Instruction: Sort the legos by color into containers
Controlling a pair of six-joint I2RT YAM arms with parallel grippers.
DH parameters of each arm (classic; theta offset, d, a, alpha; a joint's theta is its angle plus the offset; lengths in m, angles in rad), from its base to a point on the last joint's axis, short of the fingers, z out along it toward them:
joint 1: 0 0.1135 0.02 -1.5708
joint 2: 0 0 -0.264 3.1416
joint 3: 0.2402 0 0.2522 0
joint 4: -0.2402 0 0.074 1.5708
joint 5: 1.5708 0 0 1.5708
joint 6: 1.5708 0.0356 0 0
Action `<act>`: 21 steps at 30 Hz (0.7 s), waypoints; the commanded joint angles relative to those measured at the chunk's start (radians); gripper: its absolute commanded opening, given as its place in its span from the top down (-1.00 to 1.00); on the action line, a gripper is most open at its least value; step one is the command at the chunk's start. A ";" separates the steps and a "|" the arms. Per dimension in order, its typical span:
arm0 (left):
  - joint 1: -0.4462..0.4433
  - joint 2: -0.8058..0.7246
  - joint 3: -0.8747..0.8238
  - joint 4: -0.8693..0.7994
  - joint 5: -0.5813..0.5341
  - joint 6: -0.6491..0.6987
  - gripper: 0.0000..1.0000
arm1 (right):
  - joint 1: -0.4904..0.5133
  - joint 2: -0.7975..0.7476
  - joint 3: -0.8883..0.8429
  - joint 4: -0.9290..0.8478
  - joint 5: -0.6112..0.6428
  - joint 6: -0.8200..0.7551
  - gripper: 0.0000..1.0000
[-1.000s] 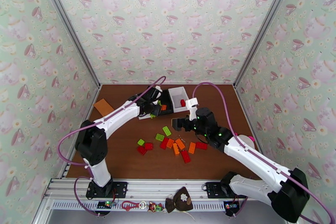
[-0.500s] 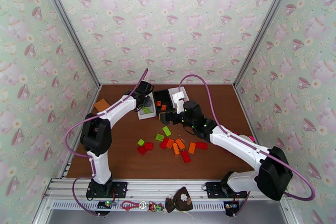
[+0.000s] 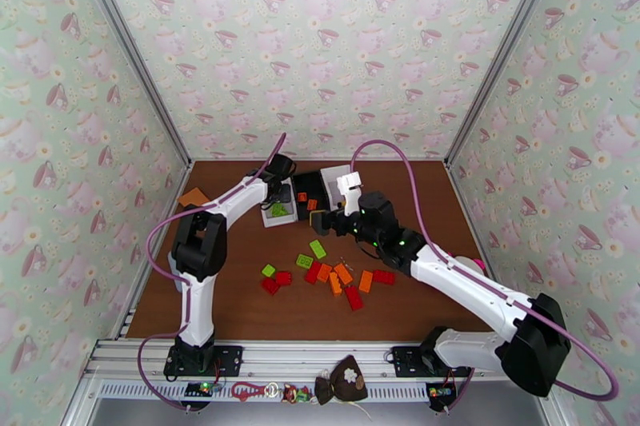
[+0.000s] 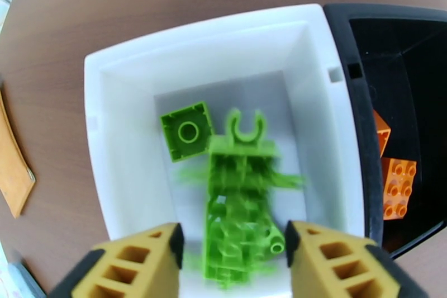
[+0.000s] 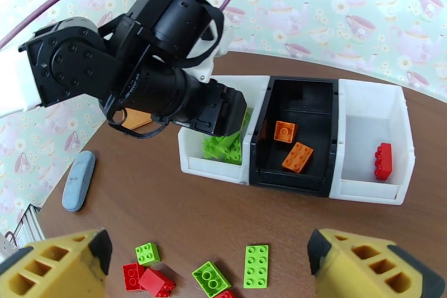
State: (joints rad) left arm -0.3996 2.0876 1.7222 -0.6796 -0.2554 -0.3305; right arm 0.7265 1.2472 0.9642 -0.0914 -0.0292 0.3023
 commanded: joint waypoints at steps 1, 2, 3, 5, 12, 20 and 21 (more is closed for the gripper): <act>-0.001 -0.112 -0.026 0.038 0.011 0.012 -0.30 | 0.005 -0.039 -0.028 -0.030 0.049 -0.004 -0.98; -0.004 -0.141 -0.049 0.060 0.019 0.027 -0.36 | 0.005 -0.049 -0.036 -0.037 0.063 0.001 -0.98; -0.009 -0.173 -0.079 0.096 0.032 0.051 -0.42 | 0.005 -0.062 -0.046 -0.044 0.077 0.006 -0.97; -0.024 -0.254 -0.176 0.215 0.071 0.118 -0.51 | 0.005 -0.087 -0.067 -0.062 0.108 0.015 -0.97; -0.077 -0.477 -0.440 0.503 0.228 0.261 -0.92 | 0.005 -0.197 -0.142 -0.200 0.241 0.055 -0.97; -0.194 -0.674 -0.681 0.632 0.362 0.455 -1.00 | 0.004 -0.302 -0.174 -0.556 0.435 0.195 -0.99; -0.207 -0.695 -0.704 0.633 0.389 0.477 -1.00 | 0.004 -0.307 -0.177 -0.593 0.452 0.217 -0.98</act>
State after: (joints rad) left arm -0.5800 1.4513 1.0622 -0.1188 0.0307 0.0326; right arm 0.7265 0.9596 0.8028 -0.4965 0.3130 0.4301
